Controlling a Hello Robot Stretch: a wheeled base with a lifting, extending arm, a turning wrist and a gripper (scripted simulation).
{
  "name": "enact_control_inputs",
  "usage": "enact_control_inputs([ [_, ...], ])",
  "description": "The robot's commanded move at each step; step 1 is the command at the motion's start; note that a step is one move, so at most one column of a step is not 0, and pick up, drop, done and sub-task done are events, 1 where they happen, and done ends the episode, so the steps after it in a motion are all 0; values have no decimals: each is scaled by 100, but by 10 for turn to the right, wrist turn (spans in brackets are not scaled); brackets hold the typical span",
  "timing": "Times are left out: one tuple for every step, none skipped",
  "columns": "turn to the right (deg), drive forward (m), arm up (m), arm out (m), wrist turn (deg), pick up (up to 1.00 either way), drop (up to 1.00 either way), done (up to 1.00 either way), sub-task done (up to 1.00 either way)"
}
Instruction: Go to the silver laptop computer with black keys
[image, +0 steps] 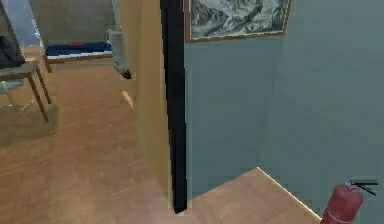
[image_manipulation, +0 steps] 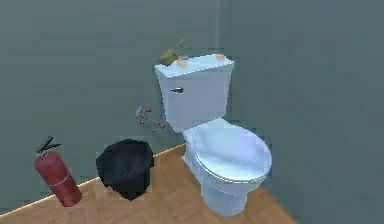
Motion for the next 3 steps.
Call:
enact_control_inputs([
  [-360, 0, 0, 0, 0, 0, 0, 0, 0],
  [0, 80, 0, 0, 0, 0, 0, 0, 0],
  [-90, 0, 0, 0, 0, 0, 0, 0, 0],
])
